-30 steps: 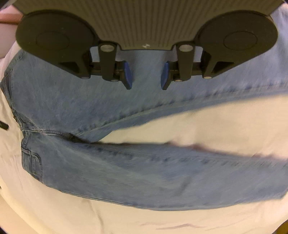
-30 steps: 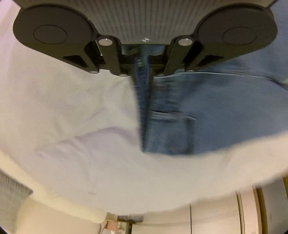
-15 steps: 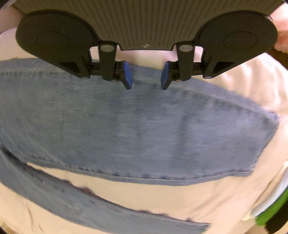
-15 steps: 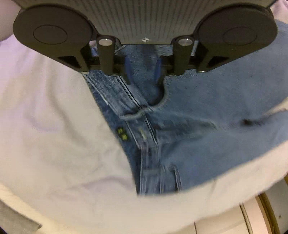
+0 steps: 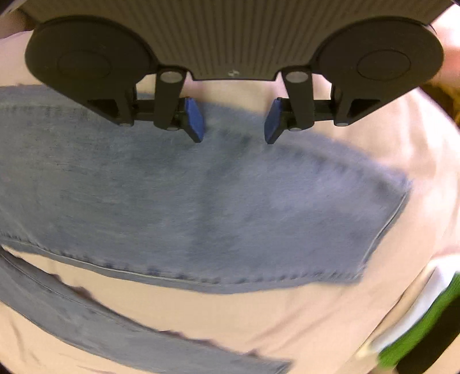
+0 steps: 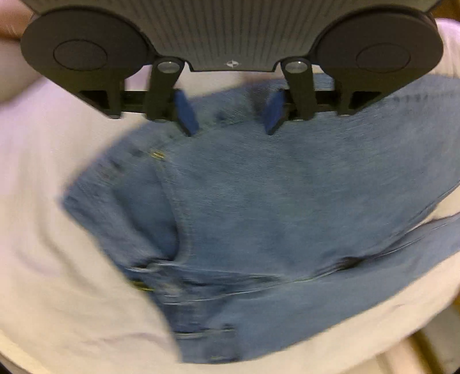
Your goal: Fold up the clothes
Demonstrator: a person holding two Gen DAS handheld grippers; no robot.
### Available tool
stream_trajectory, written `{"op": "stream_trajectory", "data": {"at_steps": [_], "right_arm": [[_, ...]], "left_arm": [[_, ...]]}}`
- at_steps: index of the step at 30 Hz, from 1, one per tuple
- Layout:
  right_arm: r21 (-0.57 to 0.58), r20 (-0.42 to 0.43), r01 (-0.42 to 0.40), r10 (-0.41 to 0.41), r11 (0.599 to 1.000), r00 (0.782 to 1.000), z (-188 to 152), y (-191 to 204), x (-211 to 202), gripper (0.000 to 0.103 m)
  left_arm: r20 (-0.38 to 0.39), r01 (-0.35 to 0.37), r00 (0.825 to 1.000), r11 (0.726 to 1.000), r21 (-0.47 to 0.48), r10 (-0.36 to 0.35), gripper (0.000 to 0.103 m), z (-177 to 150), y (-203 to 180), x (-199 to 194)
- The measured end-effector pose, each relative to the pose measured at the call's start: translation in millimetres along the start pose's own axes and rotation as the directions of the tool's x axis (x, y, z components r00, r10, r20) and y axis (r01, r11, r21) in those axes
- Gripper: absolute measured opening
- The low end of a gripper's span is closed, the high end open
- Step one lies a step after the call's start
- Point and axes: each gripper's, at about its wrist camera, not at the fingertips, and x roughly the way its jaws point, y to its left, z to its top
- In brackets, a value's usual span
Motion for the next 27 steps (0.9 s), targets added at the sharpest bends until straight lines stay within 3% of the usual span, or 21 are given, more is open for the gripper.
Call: {"op": "stream_trajectory", "data": {"at_steps": [2,4,9,12,16,21,27], "right_arm": [[0.063,0.006,-0.033,0.032,0.997,0.999,-1,4,-23,0.067],[0.119,0.0,-0.055,0.055,0.991,0.998,-6,13,-43,0.09],[0.239,-0.05,-0.056,0.07,0.969,0.996,-21,58,-85,0.1],[0.263,-0.03,-0.09,0.101,0.961,0.994,-25,87,-113,0.101],[0.186,0.01,-0.08,0.079,0.979,0.997,-17,122,-146,0.101],[0.112,0.061,-0.095,0.088,0.989,0.994,-2,144,-174,0.101],[0.061,0.088,-0.124,0.118,0.99,0.989,3,152,-195,0.101]], "left_arm": [[-0.038,0.056,0.998,0.998,-0.007,-0.056,0.047,0,1,-16],[-0.06,0.1,0.993,0.995,0.016,-0.098,0.064,1,-4,-32],[-0.065,0.141,0.99,0.963,0.229,-0.129,0.069,9,-47,-75],[-0.017,0.177,0.983,0.934,0.311,-0.18,0.079,22,-61,-108],[0.061,0.187,0.973,0.912,0.364,-0.224,0.085,37,-70,-148],[0.104,0.2,0.963,0.917,0.346,-0.249,0.085,44,-65,-177],[0.138,0.166,0.966,0.93,0.329,-0.221,0.085,29,-70,-200]]}}
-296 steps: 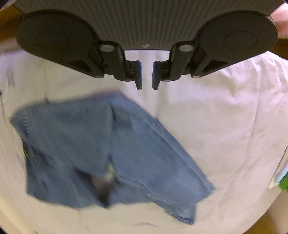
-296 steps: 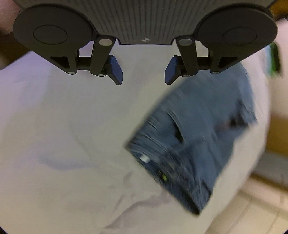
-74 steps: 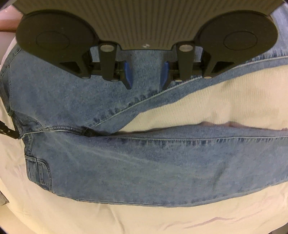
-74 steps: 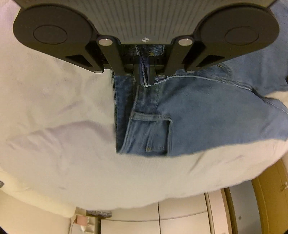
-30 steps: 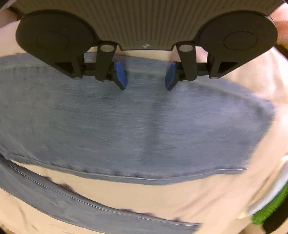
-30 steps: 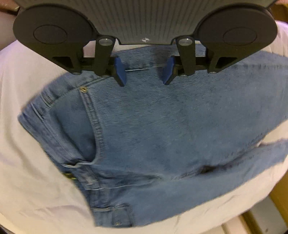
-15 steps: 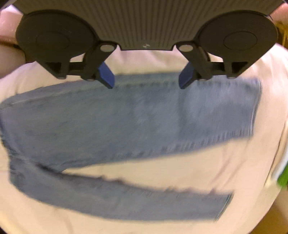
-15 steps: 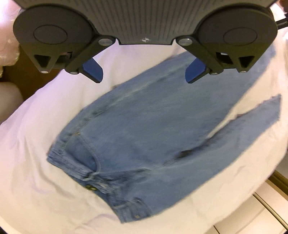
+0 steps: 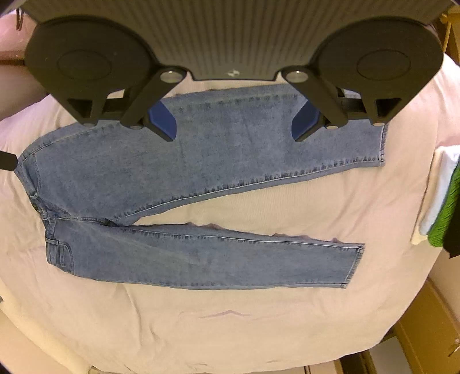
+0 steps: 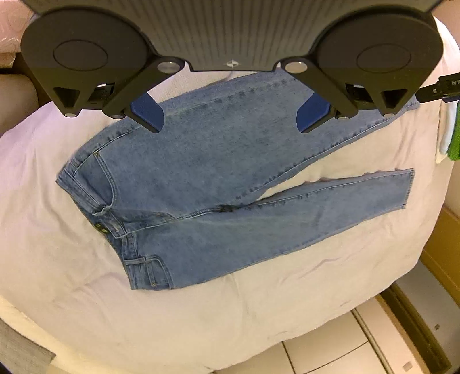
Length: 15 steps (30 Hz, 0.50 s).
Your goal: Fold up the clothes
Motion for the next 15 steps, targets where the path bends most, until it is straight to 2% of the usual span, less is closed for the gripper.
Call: {"op": "stream_trajectory", "data": {"at_steps": [6,15], "right_arm": [[-0.049,0.012,-0.027,0.028,0.998,1.0,-7,-14,-26,0.101],[-0.119,0.007,-0.04,0.041,0.992,0.999,-26,-66,-60,0.101]], "left_arm": [[0.034,-0.032,0.999,0.999,-0.011,0.032,0.085,-19,-40,-27],[0.054,-0.063,0.996,0.997,-0.046,0.066,0.087,-63,-106,-64]]}}
